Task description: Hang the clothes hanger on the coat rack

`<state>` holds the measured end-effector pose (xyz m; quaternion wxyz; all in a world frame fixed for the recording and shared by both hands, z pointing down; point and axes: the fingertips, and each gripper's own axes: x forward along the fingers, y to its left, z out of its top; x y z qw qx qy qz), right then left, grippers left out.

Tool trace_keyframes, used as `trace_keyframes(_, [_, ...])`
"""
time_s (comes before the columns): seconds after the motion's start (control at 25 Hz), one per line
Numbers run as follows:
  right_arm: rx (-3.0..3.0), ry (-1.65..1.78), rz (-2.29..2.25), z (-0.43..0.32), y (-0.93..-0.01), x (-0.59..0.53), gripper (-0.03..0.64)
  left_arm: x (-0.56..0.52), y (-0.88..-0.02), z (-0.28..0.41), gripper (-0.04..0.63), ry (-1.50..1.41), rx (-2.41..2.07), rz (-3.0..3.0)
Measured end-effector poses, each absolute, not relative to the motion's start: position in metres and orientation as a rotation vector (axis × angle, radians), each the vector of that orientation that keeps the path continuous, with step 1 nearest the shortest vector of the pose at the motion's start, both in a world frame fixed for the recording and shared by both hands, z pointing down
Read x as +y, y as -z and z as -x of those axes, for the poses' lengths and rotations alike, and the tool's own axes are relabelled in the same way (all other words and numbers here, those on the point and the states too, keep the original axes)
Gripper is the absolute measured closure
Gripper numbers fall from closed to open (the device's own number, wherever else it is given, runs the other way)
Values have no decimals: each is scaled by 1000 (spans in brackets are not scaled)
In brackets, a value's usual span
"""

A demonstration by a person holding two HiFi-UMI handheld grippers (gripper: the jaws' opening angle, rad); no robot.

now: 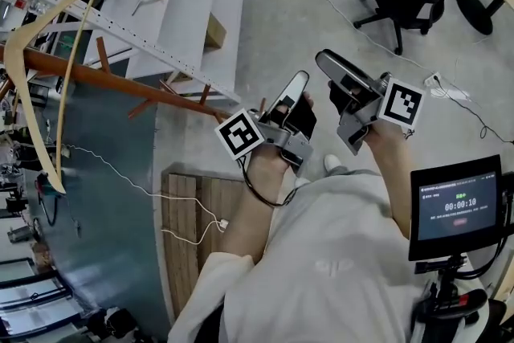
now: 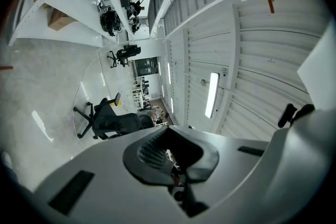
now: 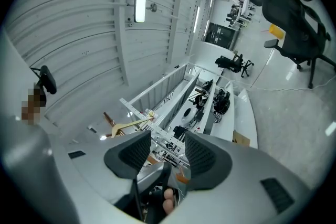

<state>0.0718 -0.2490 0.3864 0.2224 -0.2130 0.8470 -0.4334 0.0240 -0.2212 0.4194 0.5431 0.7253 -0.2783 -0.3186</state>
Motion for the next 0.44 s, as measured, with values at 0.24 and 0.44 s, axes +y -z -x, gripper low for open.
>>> trace_keyframes(0.24, [2355, 1163, 597, -74, -382, -252, 403, -226, -416, -25, 589, 755, -651, -1733])
trace_keyframes(0.44, [2364, 1152, 592, -74, -382, -251, 403, -226, -418, -26, 589, 765, -644, -1728])
